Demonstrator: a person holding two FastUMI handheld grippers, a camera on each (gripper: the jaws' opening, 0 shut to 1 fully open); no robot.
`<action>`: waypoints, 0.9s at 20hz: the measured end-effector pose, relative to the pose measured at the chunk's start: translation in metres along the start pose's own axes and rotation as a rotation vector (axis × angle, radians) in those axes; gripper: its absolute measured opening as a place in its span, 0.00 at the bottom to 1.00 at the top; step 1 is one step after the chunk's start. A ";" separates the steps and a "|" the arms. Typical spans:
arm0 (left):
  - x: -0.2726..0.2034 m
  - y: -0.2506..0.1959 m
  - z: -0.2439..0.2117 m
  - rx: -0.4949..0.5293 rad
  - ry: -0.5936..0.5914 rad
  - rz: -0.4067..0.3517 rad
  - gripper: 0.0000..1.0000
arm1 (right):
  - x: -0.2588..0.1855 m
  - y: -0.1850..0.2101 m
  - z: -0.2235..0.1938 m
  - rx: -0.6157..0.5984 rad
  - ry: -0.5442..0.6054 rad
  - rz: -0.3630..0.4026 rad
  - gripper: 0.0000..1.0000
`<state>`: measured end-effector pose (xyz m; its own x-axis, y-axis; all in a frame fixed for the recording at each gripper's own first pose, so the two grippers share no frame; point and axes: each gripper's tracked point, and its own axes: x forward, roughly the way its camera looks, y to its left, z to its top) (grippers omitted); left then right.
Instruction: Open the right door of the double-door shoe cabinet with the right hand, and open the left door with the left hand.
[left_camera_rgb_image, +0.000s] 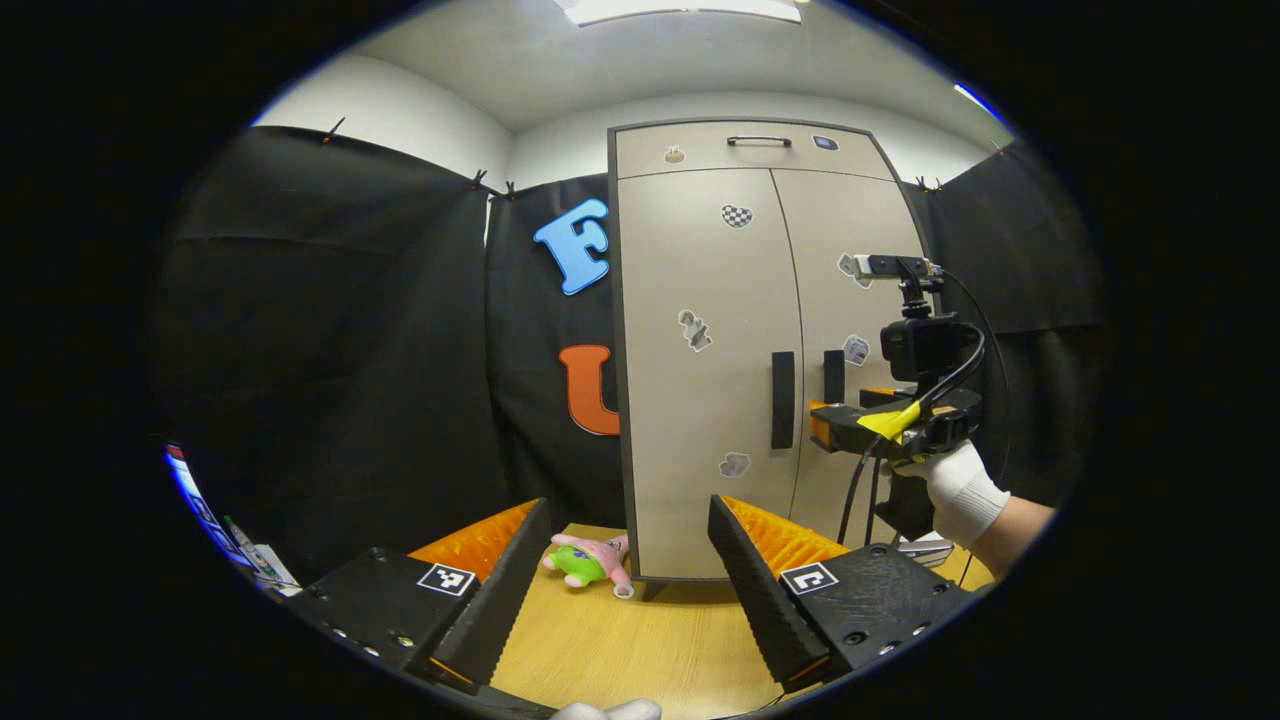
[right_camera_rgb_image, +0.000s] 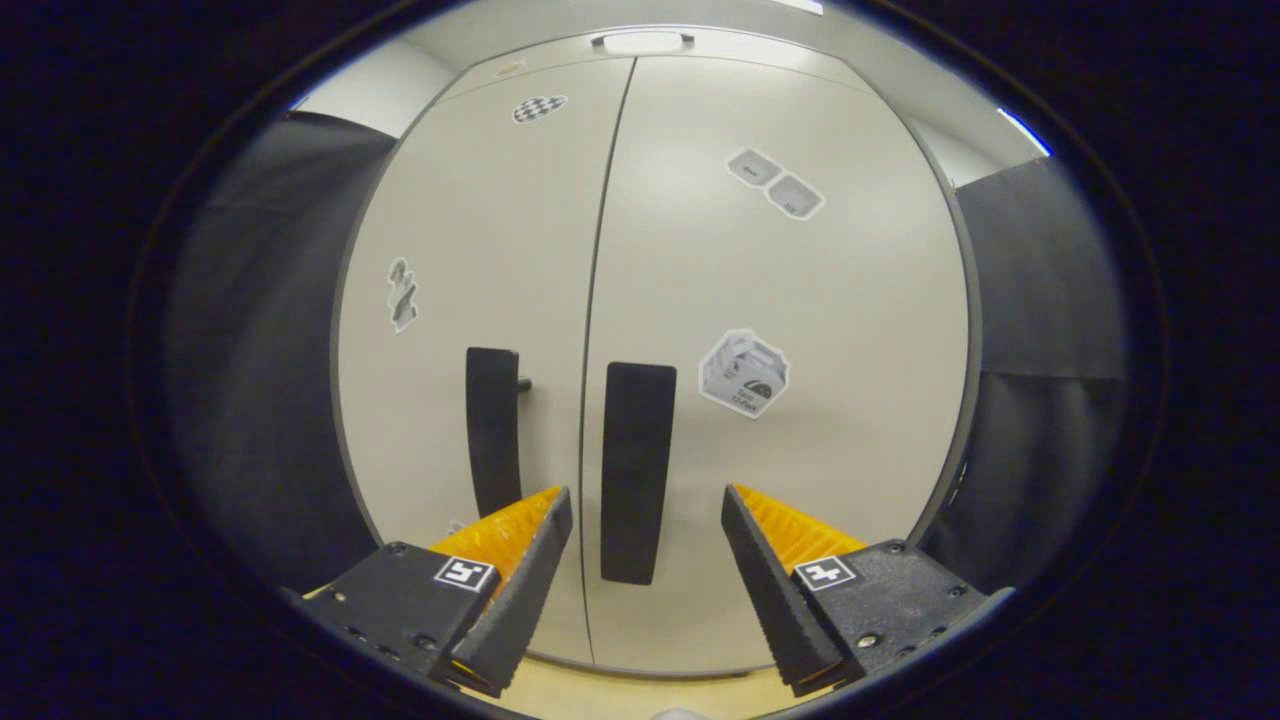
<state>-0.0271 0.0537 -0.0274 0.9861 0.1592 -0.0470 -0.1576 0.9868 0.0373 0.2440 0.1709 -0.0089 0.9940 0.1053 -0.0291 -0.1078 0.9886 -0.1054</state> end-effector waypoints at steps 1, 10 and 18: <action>0.000 0.002 0.001 0.008 -0.004 0.012 0.95 | 0.003 0.004 0.003 0.003 0.001 0.008 0.91; -0.008 0.017 0.001 0.007 -0.007 0.040 0.95 | 0.020 0.005 0.000 0.103 0.053 -0.014 0.53; -0.012 0.008 -0.001 -0.024 0.002 0.007 0.95 | 0.019 0.007 -0.003 0.071 0.058 0.022 0.26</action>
<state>-0.0407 0.0600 -0.0271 0.9849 0.1658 -0.0490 -0.1653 0.9861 0.0139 0.2617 0.1795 -0.0134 0.9885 0.1232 -0.0881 -0.1265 0.9914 -0.0330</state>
